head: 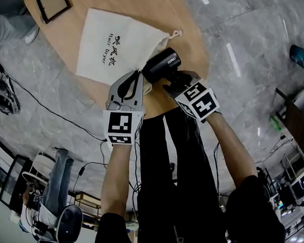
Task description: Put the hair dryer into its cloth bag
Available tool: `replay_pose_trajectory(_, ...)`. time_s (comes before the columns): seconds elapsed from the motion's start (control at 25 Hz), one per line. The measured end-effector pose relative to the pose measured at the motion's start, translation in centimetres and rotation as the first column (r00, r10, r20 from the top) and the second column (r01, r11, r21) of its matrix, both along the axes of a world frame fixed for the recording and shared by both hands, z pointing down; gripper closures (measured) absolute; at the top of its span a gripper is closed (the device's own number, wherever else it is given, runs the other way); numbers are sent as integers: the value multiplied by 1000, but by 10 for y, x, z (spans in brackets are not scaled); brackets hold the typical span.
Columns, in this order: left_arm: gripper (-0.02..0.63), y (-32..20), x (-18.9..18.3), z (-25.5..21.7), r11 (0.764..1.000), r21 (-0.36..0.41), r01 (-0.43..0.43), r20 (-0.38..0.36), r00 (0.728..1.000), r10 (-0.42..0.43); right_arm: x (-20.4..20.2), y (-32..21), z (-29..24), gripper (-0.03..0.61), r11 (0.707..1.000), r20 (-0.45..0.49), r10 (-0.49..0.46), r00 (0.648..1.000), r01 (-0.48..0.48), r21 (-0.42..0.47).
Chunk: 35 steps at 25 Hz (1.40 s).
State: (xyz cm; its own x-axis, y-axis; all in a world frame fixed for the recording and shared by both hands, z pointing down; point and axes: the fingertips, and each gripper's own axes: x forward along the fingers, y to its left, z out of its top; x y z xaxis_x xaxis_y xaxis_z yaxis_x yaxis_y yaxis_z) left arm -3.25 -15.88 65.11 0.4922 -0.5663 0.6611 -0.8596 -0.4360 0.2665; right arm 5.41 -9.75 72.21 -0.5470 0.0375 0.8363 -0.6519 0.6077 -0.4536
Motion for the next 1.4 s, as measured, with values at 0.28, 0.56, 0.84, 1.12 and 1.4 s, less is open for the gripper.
replay_pose_trajectory(0.28,589,3,4,-1,999,7,-48,48,998,47,-6,-20,7,345,970,-111,-221,969,230,77)
replay_pose_trajectory(0.56,589,7,8,0,996,-2,-88,56,995,88,-31,-26,16,345,933,-114,-343,933,352,77)
replay_pose_trajectory(0.84,589,17,18,13,986,-29,-164,53,985,166,-44,-34,31,344,913,-96,-400,912,406,51)
replay_pose_trajectory(1.12,589,18,20,20,986,-48,-161,27,986,162,-52,-39,45,342,820,-177,-529,830,553,146)
replay_pose_trajectory(1.4,589,13,15,21,993,-54,-105,10,994,105,-51,-37,44,318,814,-185,-485,854,519,261)
